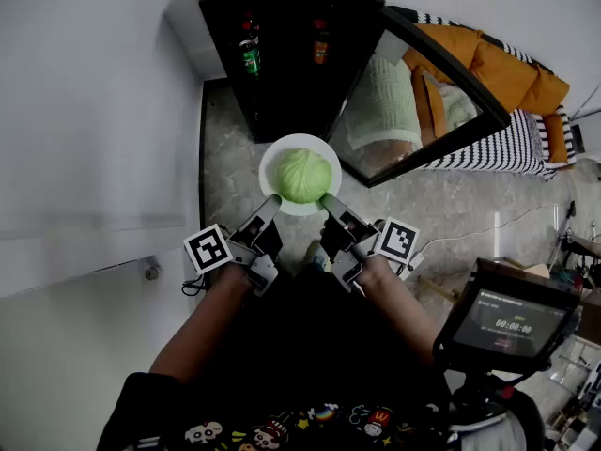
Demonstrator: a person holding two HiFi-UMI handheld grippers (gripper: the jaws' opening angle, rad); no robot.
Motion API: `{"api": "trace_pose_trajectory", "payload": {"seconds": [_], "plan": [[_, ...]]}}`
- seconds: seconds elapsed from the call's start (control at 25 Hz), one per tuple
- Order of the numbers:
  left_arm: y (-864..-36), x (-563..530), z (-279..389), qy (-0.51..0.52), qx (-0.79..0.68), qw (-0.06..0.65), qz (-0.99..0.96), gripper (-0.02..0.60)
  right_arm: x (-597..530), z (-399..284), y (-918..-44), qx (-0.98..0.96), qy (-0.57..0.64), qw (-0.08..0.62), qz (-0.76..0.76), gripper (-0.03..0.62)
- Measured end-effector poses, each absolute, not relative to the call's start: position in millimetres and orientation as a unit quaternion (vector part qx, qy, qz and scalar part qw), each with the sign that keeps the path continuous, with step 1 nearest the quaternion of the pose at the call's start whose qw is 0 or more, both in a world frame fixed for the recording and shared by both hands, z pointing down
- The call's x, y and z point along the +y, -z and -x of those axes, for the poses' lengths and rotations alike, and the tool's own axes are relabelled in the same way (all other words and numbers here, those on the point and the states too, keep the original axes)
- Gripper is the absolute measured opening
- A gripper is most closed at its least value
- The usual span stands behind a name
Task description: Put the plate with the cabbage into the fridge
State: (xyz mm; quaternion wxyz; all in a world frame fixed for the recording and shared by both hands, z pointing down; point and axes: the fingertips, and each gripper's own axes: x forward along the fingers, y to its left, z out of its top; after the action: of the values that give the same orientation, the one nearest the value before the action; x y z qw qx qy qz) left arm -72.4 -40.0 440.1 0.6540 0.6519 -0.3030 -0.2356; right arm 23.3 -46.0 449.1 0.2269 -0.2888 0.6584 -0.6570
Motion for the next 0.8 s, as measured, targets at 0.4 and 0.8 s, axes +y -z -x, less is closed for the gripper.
{"api": "trace_pose_trajectory", "payload": {"seconds": [0.4,0.8], "plan": [[-448,-40,67,0.223,-0.298,0.663,-0.649,0.009,-46,-30,-455,0.661,0.648,0.224,0.304,0.021],[-452,-41,67,0.222,-0.3,0.667,-0.645,0.009,-45,-31,-460,0.653,0.656,0.223,0.307,0.021]]}}
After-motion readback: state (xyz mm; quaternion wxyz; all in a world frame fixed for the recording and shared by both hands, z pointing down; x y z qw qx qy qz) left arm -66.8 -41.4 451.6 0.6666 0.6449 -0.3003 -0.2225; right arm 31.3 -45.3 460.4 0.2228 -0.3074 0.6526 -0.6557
